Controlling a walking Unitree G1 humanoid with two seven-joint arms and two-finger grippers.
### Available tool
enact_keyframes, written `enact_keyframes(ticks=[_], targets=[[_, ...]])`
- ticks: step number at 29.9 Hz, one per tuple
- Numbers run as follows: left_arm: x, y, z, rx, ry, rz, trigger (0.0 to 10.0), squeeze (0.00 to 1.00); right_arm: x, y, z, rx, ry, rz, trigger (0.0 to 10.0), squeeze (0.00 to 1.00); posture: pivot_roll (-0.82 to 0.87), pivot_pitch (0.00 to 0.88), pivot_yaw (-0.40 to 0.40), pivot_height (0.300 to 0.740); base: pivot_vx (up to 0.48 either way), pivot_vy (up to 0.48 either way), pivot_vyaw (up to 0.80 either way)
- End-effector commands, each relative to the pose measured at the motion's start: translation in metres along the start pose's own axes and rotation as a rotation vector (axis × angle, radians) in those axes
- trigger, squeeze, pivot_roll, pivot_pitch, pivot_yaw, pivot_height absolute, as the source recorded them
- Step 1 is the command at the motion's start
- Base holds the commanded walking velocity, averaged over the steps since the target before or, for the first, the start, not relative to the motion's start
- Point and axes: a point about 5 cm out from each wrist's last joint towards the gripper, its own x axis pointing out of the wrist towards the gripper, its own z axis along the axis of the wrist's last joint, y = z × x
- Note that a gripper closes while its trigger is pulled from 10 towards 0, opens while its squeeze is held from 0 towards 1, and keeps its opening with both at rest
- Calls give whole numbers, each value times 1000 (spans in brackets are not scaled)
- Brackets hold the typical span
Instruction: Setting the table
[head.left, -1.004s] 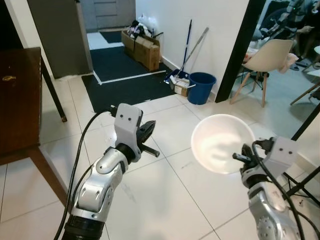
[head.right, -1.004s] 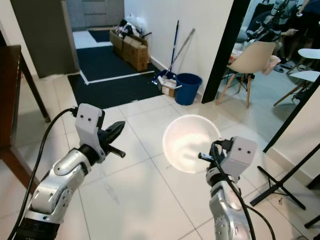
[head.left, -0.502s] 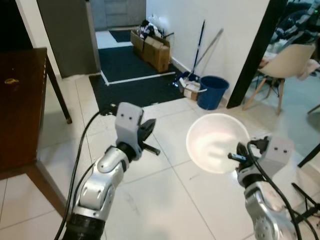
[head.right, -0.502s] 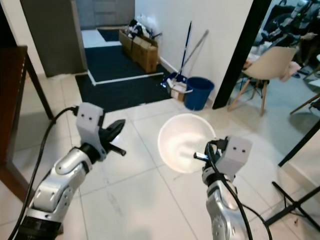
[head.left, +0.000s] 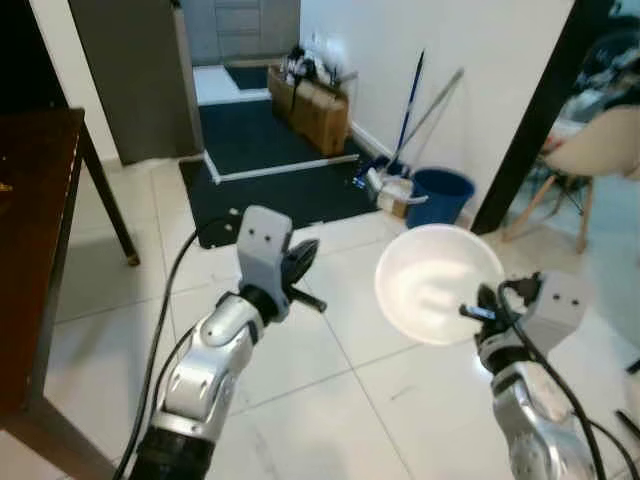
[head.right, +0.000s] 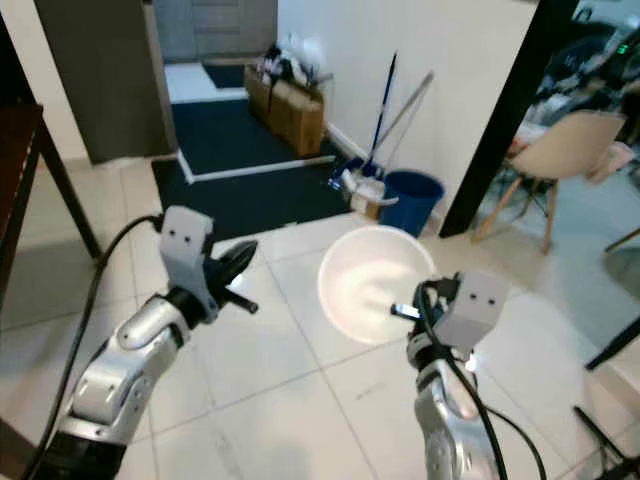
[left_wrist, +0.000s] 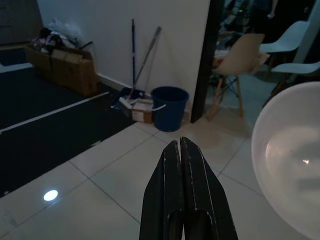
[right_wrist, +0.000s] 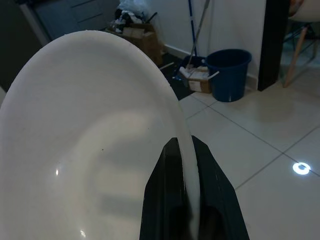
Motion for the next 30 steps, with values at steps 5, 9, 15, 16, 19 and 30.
enact_keyframes(ticks=[5, 9, 15, 16, 19, 30], targets=[[0, -6, -4, -5, 15, -19, 10000, 0, -1, -5, 2, -3, -14, -16, 10000, 0, 44, 94, 56, 740, 480, 0, 0], [0, -6, -4, -3, 16, -18, 10000, 0, -1, -4, 2, -2, -13, -12, 10000, 0, 48, 92, 55, 740, 480, 0, 0], [-1, -5, -5, -1, 18, -18, 10000, 0, -2, -2, 0, 0, -11, -3, 10000, 0, 48, 90, 55, 740, 480, 0, 0], [-1, -5, -6, -2, 19, -18, 10000, 0, -2, -1, 0, 1, -10, -1, 10000, 0, 48, 90, 55, 740, 442, 0, 0], [-2, -6, -7, -2, 22, -18, 10000, 0, -3, -1, -2, 3, -7, 3, 10000, 0, 49, 85, 56, 740, 445, 0, 0], [-4, -7, -8, -3, 27, -25, 10000, 0, -4, 0, -3, 5, -7, 8, 10000, 0, 50, 79, 56, 740, 440, 0, 0]])
